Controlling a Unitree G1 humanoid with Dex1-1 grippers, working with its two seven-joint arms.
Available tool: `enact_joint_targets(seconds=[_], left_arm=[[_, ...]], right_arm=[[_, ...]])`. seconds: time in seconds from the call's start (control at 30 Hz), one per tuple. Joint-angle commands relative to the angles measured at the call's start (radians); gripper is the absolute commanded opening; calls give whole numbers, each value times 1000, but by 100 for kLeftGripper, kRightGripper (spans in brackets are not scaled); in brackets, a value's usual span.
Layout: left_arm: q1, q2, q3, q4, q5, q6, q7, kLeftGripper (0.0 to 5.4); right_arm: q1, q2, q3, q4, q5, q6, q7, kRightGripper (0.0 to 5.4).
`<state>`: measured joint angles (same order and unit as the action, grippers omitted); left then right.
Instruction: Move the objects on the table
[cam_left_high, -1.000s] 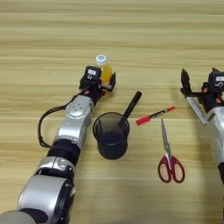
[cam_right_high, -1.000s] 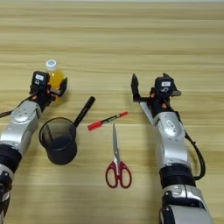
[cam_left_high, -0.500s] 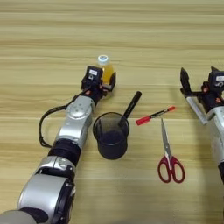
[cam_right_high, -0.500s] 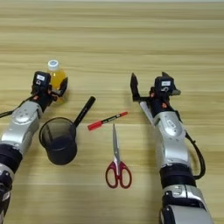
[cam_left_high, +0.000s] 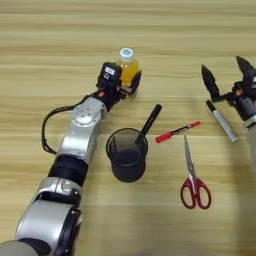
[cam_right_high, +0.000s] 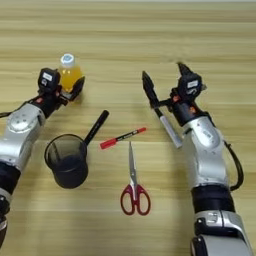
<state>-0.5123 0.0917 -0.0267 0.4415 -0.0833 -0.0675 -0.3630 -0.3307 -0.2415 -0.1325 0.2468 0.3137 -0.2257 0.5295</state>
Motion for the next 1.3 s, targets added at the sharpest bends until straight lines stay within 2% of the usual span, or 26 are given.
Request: enact_joint_targets(seconds=[0.03, 0.3, 0.43, 0.6, 0.83, 1.07, 1.17, 1.3], left_arm=[[4, 20, -9, -129, -29, 59, -47, 354], [32, 44, -13, -284, -91, 164, -139, 354], [56, 51, -15, -396, -177, 264, -199, 353], [96, 78, -55, -505, -213, 340, -261, 353], [140, 126, -112, -603, -234, 380, -350, 352], [186, 158, -168, -661, -239, 367, -429, 352], [207, 171, -194, -687, -245, 340, -469, 352], [218, 172, -211, -704, -244, 331, -481, 352]], right_arm=[[31, -32, 23, -105, 67, 81, 91, 540], [93, -109, 84, -278, 147, 199, 278, 540], [106, -151, 103, -302, 142, 224, 341, 540], [125, -198, 129, -345, 139, 246, 414, 540], [130, -230, 155, -371, 131, 268, 454, 540], [136, -215, 202, -382, 110, 280, 440, 540], [141, -200, 235, -379, 92, 287, 429, 540], [162, -188, 288, -388, 64, 297, 426, 540]])
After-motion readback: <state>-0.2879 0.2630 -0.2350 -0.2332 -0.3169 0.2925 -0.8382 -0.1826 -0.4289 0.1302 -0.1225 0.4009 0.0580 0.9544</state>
